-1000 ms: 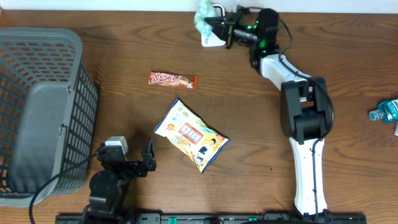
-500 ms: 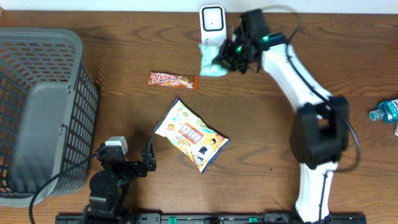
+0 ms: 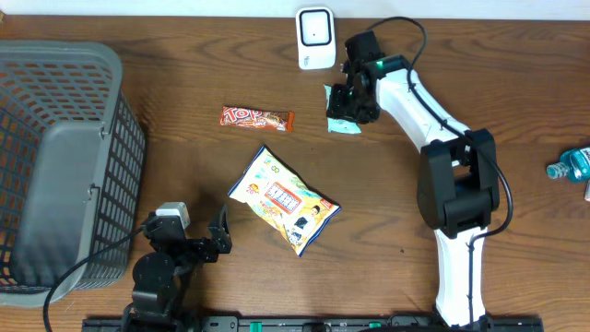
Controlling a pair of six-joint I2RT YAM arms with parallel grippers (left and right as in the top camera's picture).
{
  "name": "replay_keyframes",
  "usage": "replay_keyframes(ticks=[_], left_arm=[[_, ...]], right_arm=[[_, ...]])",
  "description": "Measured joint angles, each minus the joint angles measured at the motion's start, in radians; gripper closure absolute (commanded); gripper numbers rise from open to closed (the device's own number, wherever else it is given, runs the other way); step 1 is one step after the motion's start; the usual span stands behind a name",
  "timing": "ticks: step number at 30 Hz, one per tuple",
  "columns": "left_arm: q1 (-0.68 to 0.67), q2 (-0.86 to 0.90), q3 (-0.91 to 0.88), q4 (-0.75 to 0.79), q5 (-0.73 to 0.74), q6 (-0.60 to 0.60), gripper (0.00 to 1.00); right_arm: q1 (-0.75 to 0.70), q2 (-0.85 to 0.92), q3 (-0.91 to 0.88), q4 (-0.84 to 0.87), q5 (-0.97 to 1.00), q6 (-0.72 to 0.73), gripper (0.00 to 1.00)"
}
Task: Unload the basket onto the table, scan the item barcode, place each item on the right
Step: 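Lower the green packet onto the table below the scanner and release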
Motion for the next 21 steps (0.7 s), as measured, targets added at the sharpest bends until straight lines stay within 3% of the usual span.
replay_keyframes(ticks=[4, 6, 13, 21], left_arm=[[0.0, 0.0, 0.0, 0.0, 0.0, 0.0, 0.02], [0.0, 0.0, 0.0, 0.0, 0.0, 0.0, 0.02], [0.0, 0.0, 0.0, 0.0, 0.0, 0.0, 0.02], [0.0, 0.0, 0.0, 0.0, 0.0, 0.0, 0.02]], right_arm=[[0.007, -0.021, 0.0, -0.037, 0.024, -0.021, 0.37], [0.013, -0.048, 0.0, -0.036, 0.06, -0.03, 0.33], [0.108, -0.131, 0.024, -0.007, 0.254, -0.05, 0.34], [0.256, -0.042, 0.026, -0.003, 0.526, -0.109, 0.41]])
